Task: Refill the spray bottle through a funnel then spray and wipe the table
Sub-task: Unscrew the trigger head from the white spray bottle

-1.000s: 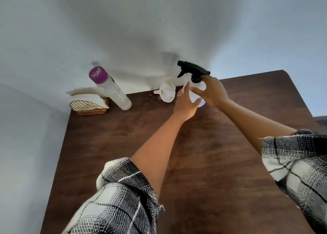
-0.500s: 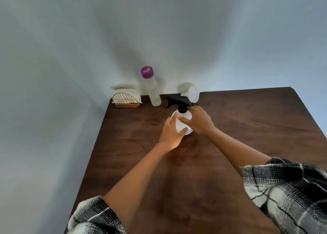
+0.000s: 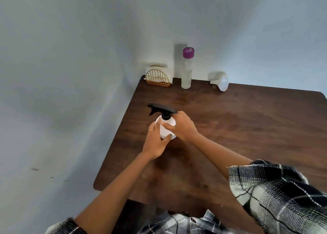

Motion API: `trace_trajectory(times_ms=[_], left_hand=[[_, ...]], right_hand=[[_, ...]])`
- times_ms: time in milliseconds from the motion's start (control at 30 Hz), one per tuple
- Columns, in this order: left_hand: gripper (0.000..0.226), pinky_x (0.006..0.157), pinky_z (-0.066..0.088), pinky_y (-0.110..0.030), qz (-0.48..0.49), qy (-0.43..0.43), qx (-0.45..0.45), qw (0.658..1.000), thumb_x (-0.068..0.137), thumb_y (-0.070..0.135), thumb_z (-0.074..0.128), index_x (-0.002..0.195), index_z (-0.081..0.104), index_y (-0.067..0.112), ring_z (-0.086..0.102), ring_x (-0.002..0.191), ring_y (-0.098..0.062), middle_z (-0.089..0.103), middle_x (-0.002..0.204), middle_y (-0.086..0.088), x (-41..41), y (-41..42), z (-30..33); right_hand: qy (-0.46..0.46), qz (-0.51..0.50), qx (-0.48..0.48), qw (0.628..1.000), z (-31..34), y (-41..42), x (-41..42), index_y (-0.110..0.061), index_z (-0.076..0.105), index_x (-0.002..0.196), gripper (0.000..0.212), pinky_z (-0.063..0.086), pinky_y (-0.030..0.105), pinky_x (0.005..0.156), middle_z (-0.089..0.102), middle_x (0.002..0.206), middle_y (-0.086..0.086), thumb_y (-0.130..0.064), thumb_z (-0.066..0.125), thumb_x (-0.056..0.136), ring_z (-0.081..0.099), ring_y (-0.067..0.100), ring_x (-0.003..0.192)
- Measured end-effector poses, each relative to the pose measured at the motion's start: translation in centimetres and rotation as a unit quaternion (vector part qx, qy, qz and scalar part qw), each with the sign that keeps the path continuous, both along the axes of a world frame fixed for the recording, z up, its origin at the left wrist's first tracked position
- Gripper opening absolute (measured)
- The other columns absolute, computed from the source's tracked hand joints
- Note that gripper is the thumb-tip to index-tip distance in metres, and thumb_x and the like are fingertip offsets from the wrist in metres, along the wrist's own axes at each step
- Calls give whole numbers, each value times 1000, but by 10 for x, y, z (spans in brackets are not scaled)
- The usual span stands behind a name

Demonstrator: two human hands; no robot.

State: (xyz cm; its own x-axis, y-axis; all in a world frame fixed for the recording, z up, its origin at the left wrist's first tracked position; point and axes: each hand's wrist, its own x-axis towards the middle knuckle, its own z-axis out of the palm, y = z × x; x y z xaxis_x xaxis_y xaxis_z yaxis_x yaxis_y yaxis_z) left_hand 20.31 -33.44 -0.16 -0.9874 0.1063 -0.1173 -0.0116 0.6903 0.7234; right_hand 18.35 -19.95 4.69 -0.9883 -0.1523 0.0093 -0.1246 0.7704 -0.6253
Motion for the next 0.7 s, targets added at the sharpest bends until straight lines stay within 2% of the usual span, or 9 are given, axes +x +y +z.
trace_trajectory(times_ms=[167, 333, 467, 567, 633, 700], left_hand=[[72, 105, 39, -35, 2, -11, 15, 1000, 85, 35, 61, 145, 21, 26, 38, 133, -21, 32, 148, -3, 27, -14, -19], [80, 104, 39, -33, 6, -33, 10, 999, 85, 35, 62, 147, 11, 30, 38, 132, -21, 24, 151, -2, 44, -14, -34], [84, 105, 38, -43, 31, -32, -21, 999, 81, 47, 62, 146, 11, 31, 29, 138, -25, 16, 155, 0, 44, -8, -34], [91, 111, 32, -47, 57, -24, -62, 996, 76, 54, 64, 146, 12, 28, 20, 142, -23, 17, 156, 2, 32, -1, -29], [84, 110, 34, -45, 42, 5, -70, 997, 77, 51, 64, 144, 23, 24, 25, 140, -20, 30, 151, 2, 20, 1, -30], [76, 105, 41, -44, 37, 0, -61, 997, 77, 47, 66, 140, 32, 21, 35, 135, -19, 42, 143, 0, 12, 3, -34]], right_hand=[[-20, 9, 9, 1000, -14, -13, 23, -16, 61, 116, 34, 46, 35, 80, 59, 118, 0, -36, 59, 88, 49, 18, 112], [-45, 17, 8, 999, -30, -14, 34, -16, 62, 113, 33, 45, 32, 79, 61, 114, 1, -38, 57, 89, 48, 19, 112], [-80, 17, -5, 997, -32, -14, 32, -21, 55, 122, 44, 44, 33, 89, 55, 126, -1, -44, 61, 86, 43, 19, 120], [-81, -50, -117, 989, -29, -18, 34, -20, 54, 120, 53, 44, 31, 92, 56, 120, -3, -45, 71, 77, 48, 15, 113], [-71, -84, -210, 971, -25, -23, 36, -17, 55, 110, 46, 45, 23, 84, 59, 108, -4, -36, 77, 75, 53, 12, 102], [-51, -105, -252, 961, -19, -26, 37, -16, 54, 99, 37, 44, 16, 74, 58, 93, -8, -27, 79, 73, 54, 8, 87]])
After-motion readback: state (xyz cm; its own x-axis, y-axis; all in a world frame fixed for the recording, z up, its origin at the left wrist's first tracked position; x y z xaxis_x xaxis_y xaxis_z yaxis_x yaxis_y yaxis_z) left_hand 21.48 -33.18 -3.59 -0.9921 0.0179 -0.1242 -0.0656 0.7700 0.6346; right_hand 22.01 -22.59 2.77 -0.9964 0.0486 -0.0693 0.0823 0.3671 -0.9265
